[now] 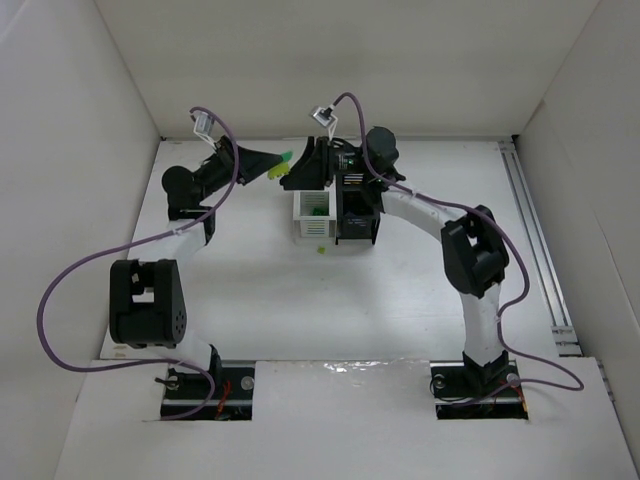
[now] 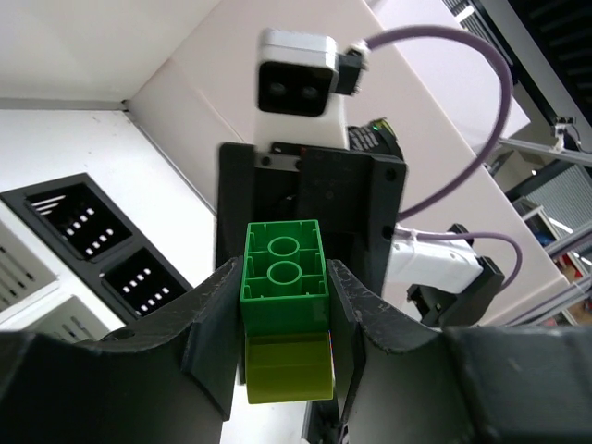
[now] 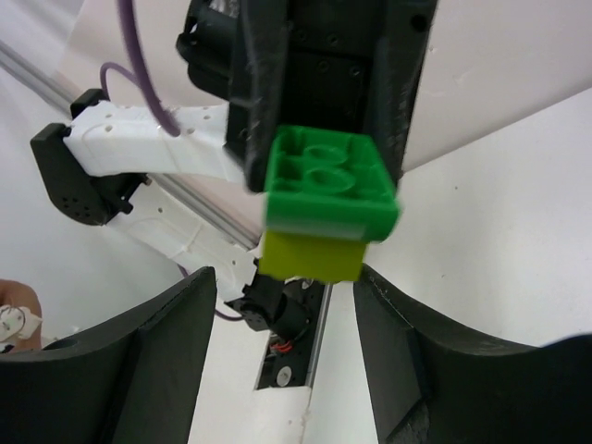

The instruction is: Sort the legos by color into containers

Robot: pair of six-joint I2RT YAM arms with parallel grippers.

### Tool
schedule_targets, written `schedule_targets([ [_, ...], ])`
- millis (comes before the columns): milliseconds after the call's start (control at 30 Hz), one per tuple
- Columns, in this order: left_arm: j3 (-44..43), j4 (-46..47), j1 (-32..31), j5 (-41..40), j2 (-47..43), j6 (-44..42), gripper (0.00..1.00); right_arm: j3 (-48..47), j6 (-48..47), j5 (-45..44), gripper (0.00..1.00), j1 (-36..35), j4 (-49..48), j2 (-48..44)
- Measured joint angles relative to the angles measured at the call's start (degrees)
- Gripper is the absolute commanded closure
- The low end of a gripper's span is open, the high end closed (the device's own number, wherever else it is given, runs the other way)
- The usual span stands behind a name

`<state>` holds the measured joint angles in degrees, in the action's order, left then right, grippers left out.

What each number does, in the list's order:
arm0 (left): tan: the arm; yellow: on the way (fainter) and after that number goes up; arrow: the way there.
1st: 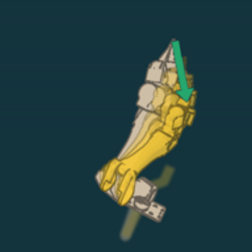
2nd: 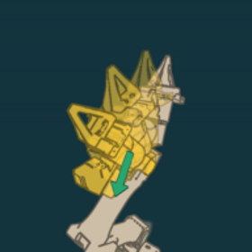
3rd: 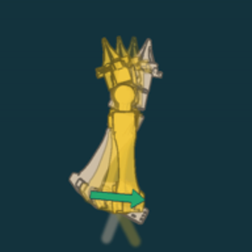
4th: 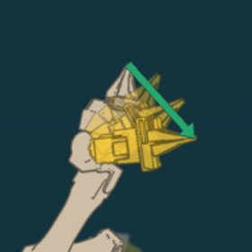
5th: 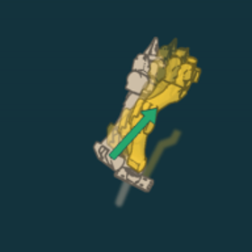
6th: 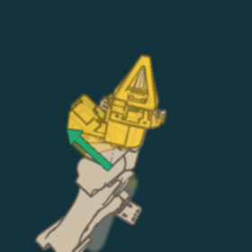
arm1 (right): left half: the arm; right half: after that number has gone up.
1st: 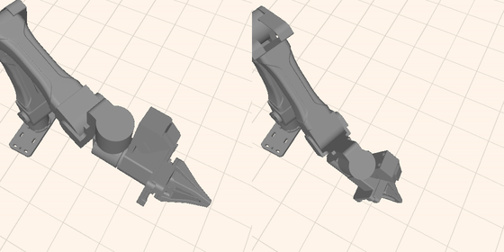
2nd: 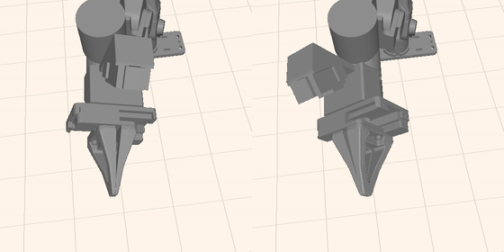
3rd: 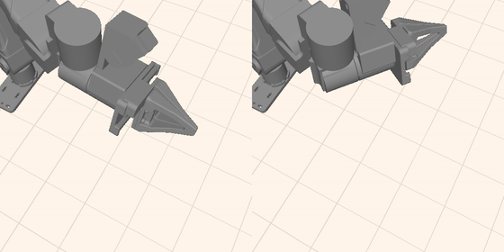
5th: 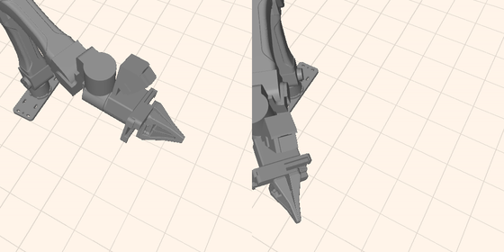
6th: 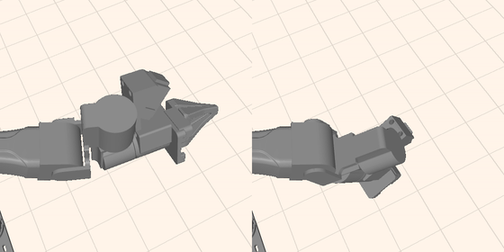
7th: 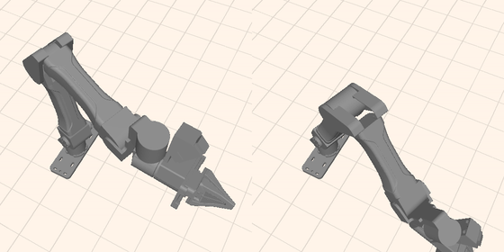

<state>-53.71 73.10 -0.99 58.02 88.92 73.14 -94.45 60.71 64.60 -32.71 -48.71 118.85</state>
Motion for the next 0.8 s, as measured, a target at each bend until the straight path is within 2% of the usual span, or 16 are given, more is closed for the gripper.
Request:
schedule_targets([
  [567,1.7,0.6,-0.9,0.3,-1.6,-0.6,1.0,-3.0,0.8,-1.2,0.34,-0.3,0.7,1.2],
  [800,1.7,0.8,-0.9,0.3,-2.0,-0.9,1.0,-3.2,0.8,-1.7,0.48,-0.9,0.8,1.2],
])
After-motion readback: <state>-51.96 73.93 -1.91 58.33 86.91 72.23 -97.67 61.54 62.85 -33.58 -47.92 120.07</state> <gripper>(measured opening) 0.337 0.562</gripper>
